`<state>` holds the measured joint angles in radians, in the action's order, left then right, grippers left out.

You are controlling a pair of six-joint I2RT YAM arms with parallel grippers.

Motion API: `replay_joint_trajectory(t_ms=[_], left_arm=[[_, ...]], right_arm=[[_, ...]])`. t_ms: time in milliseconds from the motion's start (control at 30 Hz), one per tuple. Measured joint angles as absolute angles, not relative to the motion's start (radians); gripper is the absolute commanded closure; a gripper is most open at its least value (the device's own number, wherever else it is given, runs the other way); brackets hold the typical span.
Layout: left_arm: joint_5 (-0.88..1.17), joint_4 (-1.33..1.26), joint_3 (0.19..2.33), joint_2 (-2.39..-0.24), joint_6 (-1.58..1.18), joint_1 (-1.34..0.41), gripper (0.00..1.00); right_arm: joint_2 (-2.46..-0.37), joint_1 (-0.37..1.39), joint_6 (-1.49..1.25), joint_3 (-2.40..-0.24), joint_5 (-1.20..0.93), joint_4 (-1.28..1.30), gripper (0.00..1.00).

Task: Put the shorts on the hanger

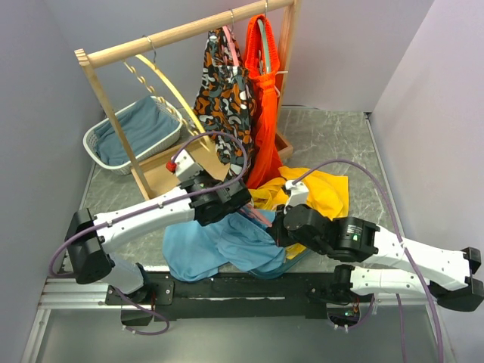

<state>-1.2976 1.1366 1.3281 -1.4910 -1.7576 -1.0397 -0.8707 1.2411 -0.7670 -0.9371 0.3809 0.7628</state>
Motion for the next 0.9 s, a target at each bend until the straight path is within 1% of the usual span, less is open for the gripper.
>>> replay_joint_trajectory(t_ms=[167, 533, 733, 900], left_arm=[[-1.321, 1.174, 1.311, -1.491, -1.828, -1.058, 0.99], [-1.339, 1.134, 1.260, -1.460, -1.840, -1.068, 0.99], [-1.350, 1.120, 1.254, -1.461, -1.842, -1.073, 0.99], [-1.365, 1.123, 1.256, -1.473, -1.843, -1.088, 0.99]], right_arm=[[-0.843, 1.241, -0.802, -0.949, 0.385, 0.794, 1.00], [-0.833, 1.241, -0.832, -1.030, 0.390, 0.875, 1.00], [-0.839, 1.242, -0.828, -1.127, 0.399, 0.921, 1.00], [-0.886, 1.242, -0.800, -1.212, 0.388, 0.926, 1.00]])
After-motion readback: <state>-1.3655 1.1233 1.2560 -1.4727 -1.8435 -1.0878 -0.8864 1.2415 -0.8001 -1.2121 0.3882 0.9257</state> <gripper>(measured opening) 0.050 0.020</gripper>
